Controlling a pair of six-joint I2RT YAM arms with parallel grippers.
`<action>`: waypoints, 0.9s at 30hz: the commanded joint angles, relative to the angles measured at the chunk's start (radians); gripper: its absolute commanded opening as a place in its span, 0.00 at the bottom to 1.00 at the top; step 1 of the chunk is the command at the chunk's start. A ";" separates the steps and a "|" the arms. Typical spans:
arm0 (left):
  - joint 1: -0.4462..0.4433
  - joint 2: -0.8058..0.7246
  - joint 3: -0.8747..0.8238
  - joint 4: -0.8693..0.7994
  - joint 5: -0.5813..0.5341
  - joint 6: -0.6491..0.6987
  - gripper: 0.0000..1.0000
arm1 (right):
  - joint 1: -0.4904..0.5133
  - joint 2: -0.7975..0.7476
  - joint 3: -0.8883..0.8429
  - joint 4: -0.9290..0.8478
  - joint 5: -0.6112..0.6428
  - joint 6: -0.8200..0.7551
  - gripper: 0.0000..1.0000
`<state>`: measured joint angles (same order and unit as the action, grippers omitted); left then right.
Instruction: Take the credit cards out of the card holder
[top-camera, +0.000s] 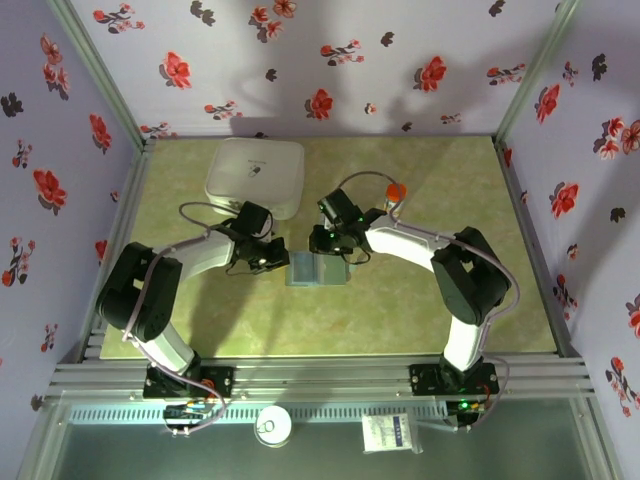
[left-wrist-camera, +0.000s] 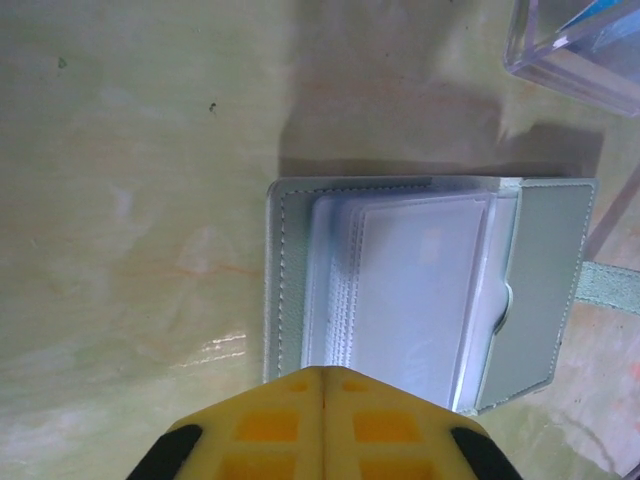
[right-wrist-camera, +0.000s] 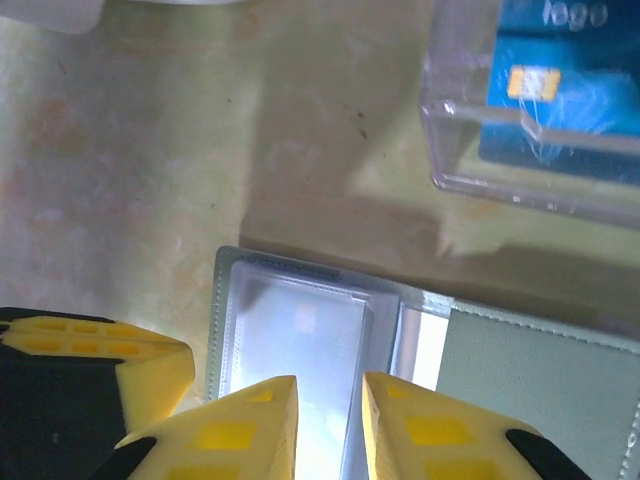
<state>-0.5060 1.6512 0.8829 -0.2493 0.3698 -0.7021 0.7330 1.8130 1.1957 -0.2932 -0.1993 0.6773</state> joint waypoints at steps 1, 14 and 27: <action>-0.003 0.018 -0.016 0.009 0.000 0.000 0.03 | -0.002 -0.022 -0.060 0.107 -0.061 0.136 0.26; -0.003 0.077 -0.015 -0.011 -0.005 0.020 0.02 | 0.014 0.054 -0.066 0.175 -0.188 0.185 0.29; -0.001 0.075 -0.014 -0.022 -0.014 0.020 0.01 | 0.029 0.109 -0.011 0.078 -0.184 0.152 0.27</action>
<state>-0.5060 1.7065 0.8726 -0.2401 0.3702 -0.7002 0.7555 1.9041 1.1557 -0.1570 -0.3969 0.8455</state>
